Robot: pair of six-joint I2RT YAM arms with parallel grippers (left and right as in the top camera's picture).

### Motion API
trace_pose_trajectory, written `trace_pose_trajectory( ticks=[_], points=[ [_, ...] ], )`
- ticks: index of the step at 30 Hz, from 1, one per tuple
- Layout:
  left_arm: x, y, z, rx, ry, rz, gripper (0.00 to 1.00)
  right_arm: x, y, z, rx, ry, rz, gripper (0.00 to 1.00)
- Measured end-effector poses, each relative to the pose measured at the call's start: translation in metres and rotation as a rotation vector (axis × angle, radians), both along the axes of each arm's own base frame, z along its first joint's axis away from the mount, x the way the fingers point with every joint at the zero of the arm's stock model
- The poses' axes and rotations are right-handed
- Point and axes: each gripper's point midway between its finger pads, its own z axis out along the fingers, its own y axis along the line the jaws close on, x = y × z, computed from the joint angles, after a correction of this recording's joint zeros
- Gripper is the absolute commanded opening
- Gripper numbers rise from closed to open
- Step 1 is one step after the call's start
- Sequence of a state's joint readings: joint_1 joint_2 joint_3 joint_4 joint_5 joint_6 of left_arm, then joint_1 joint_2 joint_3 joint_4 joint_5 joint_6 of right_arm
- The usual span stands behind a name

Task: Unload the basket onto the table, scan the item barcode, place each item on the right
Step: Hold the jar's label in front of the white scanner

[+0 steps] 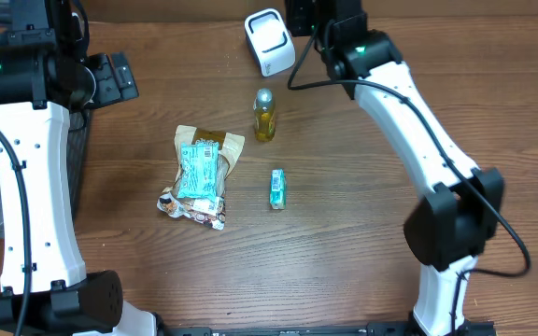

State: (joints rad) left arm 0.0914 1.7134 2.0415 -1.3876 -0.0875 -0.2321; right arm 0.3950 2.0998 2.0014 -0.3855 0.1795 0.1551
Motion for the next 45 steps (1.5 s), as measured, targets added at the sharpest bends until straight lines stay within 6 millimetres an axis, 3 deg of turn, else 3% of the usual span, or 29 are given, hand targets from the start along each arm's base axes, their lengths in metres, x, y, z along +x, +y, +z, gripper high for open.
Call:
trace_pose_trajectory(
  ticks=[6,10,19,37,45],
  points=[
    [0.0,0.0,0.0,0.0,0.0,0.0,0.99,0.029,0.019,-0.031,0.037,-0.052,0.038,0.04],
    [0.0,0.0,0.0,0.0,0.0,0.0,1.0,0.04,0.025,-0.04,0.053,-0.09,0.042,0.04],
    [0.0,0.0,0.0,0.0,0.0,0.0,0.99,0.058,0.033,-0.086,0.054,-0.092,0.043,0.04],
    [0.0,0.0,0.0,-0.001,0.0,0.0,1.0,0.075,0.049,-0.119,0.124,-0.164,0.085,0.04],
    [0.0,0.0,0.0,0.0,0.0,0.0,0.99,0.078,0.053,-0.124,0.143,-0.191,0.101,0.04]
  ],
)
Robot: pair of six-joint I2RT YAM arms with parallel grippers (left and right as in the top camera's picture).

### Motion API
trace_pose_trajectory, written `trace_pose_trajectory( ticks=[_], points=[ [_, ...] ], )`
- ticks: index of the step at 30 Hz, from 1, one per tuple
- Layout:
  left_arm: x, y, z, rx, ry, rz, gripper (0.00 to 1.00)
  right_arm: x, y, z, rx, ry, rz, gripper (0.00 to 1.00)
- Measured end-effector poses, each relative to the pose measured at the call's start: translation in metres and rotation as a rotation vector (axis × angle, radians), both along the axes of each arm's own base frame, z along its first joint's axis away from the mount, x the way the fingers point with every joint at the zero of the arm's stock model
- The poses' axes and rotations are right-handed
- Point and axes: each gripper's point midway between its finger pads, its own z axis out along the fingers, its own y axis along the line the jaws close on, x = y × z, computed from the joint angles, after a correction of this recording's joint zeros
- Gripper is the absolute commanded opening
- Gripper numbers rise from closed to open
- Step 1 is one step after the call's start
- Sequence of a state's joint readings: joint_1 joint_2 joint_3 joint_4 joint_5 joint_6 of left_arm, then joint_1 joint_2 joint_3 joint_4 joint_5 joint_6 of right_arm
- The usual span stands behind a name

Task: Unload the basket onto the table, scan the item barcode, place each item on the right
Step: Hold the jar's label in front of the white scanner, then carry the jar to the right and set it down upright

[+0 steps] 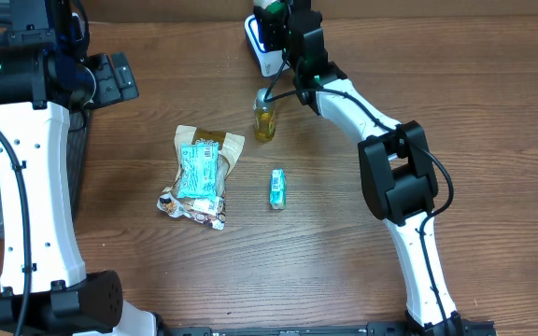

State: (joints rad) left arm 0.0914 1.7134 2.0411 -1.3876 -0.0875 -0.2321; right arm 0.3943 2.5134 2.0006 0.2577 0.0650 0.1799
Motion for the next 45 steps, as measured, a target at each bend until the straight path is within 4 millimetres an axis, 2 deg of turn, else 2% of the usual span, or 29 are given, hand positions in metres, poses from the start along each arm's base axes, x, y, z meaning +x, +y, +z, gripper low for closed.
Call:
trace_pose_trajectory(
  ticks=[6,10,15,18,22,24,25,26,27,29,31,32,33,37,40,45],
  points=[
    [0.0,0.0,0.0,0.0,0.0,0.0,1.0,0.0,0.003,-0.017,-0.005,0.02,0.017,0.04],
    [0.0,0.0,0.0,0.0,0.0,0.0,1.0,0.001,0.002,-0.019,-0.002,0.02,0.021,0.04],
    [0.0,0.0,0.0,0.0,0.0,0.0,0.99,0.003,-0.005,-0.008,0.002,0.012,0.015,0.04],
    [0.0,0.0,0.0,0.0,0.0,0.0,1.0,-0.001,-0.016,0.012,-0.008,0.039,0.004,0.04],
    [0.0,0.0,0.0,0.0,0.001,0.0,1.0,-0.018,-0.045,0.052,-0.037,0.126,-0.024,0.04],
    [0.0,0.0,0.0,0.0,0.001,0.0,0.99,-0.037,-0.074,0.078,-0.062,0.202,-0.056,0.04],
    [0.0,0.0,0.0,0.0,0.002,0.0,1.0,-0.044,-0.083,0.084,-0.068,0.226,-0.065,0.04],
    [0.0,0.0,0.0,-0.001,0.002,0.0,1.0,-0.056,-0.101,0.093,-0.08,0.276,-0.086,0.04],
    [0.0,0.0,0.0,0.0,0.001,0.0,1.0,-0.07,-0.12,0.097,-0.095,0.334,-0.112,0.05],
    [0.0,0.0,0.0,-0.001,0.002,0.0,1.0,-0.093,-0.151,0.098,-0.116,0.437,-0.153,0.13],
    [0.0,0.0,0.0,0.0,0.002,0.0,1.0,-0.12,-0.187,0.085,-0.144,0.58,-0.207,0.13],
    [0.0,0.0,0.0,0.0,0.002,0.0,0.99,-0.138,-0.203,0.072,-0.16,0.676,-0.23,0.14],
    [0.0,0.0,0.0,-0.001,0.002,0.0,1.0,-0.166,-0.227,0.045,-0.184,0.837,-0.264,0.17],
    [-0.001,0.0,0.0,0.0,0.003,0.0,0.99,-0.23,-0.267,-0.005,-0.2,1.167,-0.33,0.22],
    [0.0,0.0,0.0,-0.001,0.002,0.0,1.0,-0.26,-0.29,-0.029,-0.168,1.309,-0.392,0.26],
    [-0.001,0.0,0.0,-0.001,0.003,0.0,1.0,-0.29,-0.322,-0.064,-0.101,1.431,-0.487,0.29]
  ],
)
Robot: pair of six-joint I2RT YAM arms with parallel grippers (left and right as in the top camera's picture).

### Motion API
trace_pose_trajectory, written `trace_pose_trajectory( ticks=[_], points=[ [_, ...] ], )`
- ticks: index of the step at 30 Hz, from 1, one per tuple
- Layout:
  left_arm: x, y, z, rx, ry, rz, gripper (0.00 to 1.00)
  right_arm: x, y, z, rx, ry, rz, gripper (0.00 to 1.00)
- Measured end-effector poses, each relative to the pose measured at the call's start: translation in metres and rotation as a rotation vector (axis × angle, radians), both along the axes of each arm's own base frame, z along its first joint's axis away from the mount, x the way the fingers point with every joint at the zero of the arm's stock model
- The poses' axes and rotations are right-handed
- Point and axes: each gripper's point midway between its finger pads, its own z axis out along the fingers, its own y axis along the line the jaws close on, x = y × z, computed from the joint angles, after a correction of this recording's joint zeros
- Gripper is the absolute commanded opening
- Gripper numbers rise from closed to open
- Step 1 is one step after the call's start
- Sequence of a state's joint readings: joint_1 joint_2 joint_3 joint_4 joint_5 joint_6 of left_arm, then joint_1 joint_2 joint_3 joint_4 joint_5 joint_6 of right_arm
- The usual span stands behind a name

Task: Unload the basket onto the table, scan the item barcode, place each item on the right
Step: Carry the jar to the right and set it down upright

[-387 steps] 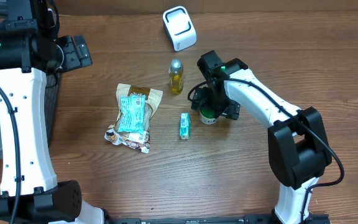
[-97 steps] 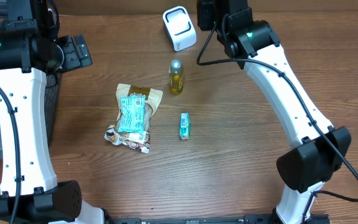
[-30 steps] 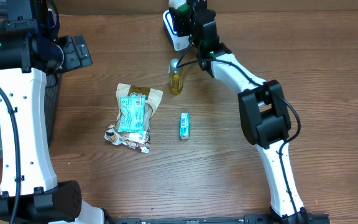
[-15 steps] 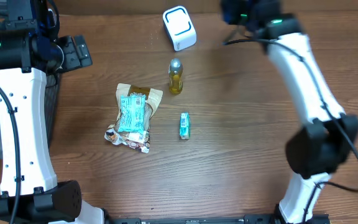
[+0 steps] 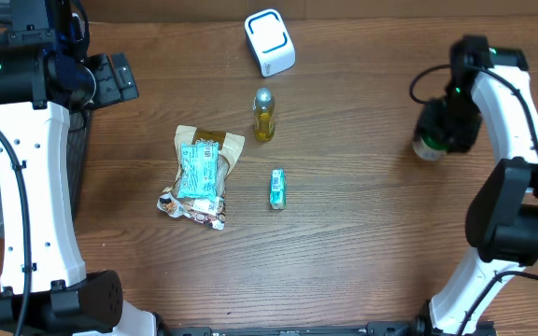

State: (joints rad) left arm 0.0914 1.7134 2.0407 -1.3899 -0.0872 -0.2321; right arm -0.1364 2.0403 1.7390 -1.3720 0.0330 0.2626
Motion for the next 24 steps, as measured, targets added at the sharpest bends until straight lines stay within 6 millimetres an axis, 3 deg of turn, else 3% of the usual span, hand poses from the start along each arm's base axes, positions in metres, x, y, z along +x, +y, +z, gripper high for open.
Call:
trace_pose_trajectory(
  ticks=[2,7,10,19,21,24],
  points=[
    [0.0,0.0,0.0,0.0,0.0,0.0,1.0,-0.014,-0.015,-0.016,0.006,0.043,-0.051,0.32],
    [0.0,0.0,0.0,0.0,0.0,0.0,0.99,-0.026,-0.033,-0.035,0.01,0.063,-0.121,0.56],
    [0.0,0.0,0.0,0.0,0.0,0.0,1.0,-0.031,-0.04,-0.042,0.009,0.068,-0.154,0.99],
    [0.0,0.0,0.0,0.0,0.0,0.0,1.0,-0.031,-0.045,-0.041,-0.014,0.068,-0.149,1.0],
    [0.0,0.0,0.0,0.0,-0.001,0.0,1.0,-0.038,-0.047,-0.029,-0.031,0.108,-0.15,1.0],
    [0.0,0.0,0.0,0.0,-0.001,0.0,0.99,-0.027,-0.049,0.005,-0.037,0.077,-0.15,0.97]
  ],
)
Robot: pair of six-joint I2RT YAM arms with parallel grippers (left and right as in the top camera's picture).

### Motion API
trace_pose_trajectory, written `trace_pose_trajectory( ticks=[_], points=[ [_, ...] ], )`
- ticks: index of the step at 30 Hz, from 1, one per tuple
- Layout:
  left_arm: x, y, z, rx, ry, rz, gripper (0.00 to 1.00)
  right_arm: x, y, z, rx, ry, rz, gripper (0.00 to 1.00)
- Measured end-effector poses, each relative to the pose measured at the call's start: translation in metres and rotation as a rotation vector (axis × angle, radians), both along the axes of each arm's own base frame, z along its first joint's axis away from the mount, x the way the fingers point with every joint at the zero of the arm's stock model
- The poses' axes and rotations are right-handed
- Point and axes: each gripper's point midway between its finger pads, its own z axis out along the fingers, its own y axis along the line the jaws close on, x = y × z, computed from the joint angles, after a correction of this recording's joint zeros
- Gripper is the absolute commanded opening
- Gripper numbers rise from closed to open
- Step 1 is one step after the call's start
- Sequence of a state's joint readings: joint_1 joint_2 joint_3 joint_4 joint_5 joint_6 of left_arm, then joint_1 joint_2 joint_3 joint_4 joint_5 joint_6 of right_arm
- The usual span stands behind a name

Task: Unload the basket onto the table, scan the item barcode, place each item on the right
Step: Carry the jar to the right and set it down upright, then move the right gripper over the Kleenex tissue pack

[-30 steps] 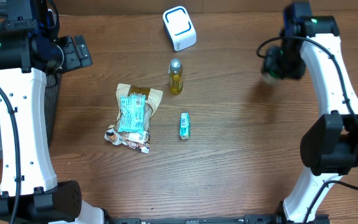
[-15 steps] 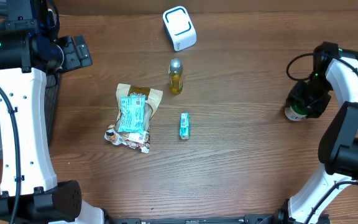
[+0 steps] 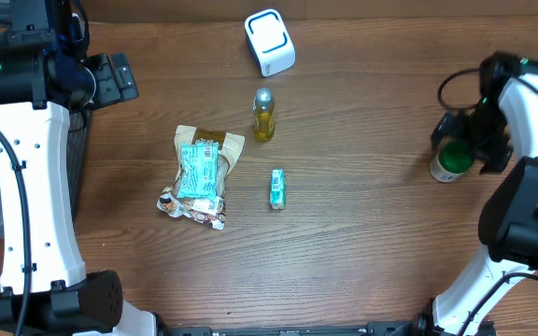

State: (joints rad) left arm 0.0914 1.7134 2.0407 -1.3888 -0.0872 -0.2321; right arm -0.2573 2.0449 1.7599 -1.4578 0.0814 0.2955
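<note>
The white barcode scanner (image 3: 269,42) stands at the far middle of the table. My right gripper (image 3: 465,145) is at the right edge, right at a green-topped white bottle (image 3: 448,162) that stands upright on the wood. The fingers are dark against the bottle, so I cannot tell whether they still grip it. A small bottle of yellow liquid (image 3: 264,115), a teal box (image 3: 277,188) and a pile of snack packets (image 3: 199,175) lie mid-table. My left gripper (image 3: 112,78) hangs at the far left, away from all of them, its state unclear.
A dark basket (image 3: 80,163) runs along the left edge beneath the left arm. The right arm's cable (image 3: 456,84) loops above the green-topped bottle.
The right gripper and the green-topped bottle have moved a little further right and nearer to the front. The bottle now stands with its green top facing up. Nothing else moved.
The right arm first reached to the far side beside the scanner. Then its gripper held the green-topped bottle right at the scanner. After that it was at the right of the table with the bottle, and now the bottle stands there.
</note>
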Motion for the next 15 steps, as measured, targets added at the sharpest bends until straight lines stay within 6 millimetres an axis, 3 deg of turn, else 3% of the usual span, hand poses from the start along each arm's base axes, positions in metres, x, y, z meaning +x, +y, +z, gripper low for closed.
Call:
trace_pose_trajectory(
  ticks=[4,5,7,11,15],
  points=[
    [0.0,0.0,0.0,0.0,0.002,0.0,0.99,0.028,0.02,0.067,0.018,-0.162,0.068,0.99],
    [0.0,0.0,0.0,0.0,0.001,0.0,0.99,0.036,0.043,0.098,0.035,-0.25,0.133,0.99],
    [0.0,0.0,0.0,0.0,0.001,0.0,0.99,0.037,0.067,0.116,0.06,-0.303,0.191,0.99],
    [0.0,0.0,0.0,0.0,0.001,0.0,1.0,0.036,0.134,0.129,0.157,-0.344,0.335,0.99],
    [0.0,0.0,0.0,0.0,0.001,0.0,1.0,0.035,0.198,0.117,0.227,-0.346,0.457,0.97]
  ],
)
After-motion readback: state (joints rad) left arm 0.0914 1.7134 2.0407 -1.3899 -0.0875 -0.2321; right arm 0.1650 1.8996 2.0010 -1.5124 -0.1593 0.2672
